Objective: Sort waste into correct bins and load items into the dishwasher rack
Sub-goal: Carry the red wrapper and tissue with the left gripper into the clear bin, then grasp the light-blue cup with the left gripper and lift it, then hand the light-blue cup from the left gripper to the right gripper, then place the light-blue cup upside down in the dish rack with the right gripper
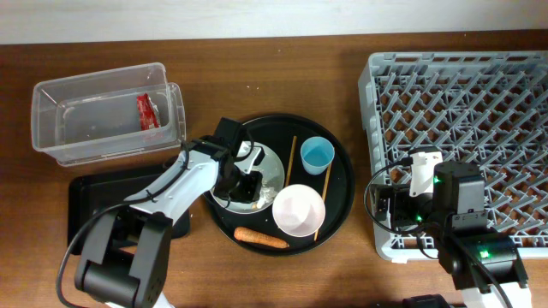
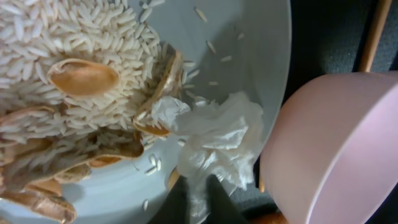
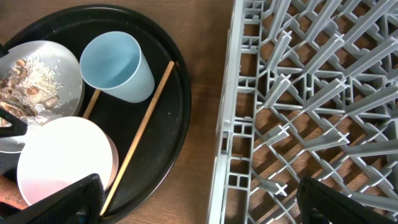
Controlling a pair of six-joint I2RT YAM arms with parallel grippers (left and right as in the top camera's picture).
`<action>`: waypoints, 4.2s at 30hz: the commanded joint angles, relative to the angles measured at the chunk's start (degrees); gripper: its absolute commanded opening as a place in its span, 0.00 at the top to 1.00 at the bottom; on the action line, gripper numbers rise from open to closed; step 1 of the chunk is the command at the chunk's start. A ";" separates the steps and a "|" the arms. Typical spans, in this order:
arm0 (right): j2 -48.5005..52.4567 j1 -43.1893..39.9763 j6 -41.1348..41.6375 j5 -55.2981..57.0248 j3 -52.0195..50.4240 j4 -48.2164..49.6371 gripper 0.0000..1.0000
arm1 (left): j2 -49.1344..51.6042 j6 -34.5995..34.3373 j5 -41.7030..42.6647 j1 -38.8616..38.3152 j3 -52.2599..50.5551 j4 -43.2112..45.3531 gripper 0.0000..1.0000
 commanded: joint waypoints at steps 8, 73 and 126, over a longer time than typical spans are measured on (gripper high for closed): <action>-0.20 0.31 0.50 0.07 0.98 0.02 0.02 | -9.18 3.54 -0.13 19.28 14.51 -4.81 1.00; 20.04 0.31 -12.00 -53.92 0.98 41.46 0.02 | 5.55 -8.07 67.19 3.02 19.93 21.97 1.00; 20.24 -31.50 2.25 3.65 21.14 -9.97 0.44 | -12.13 0.81 -22.14 11.58 19.96 -16.61 0.41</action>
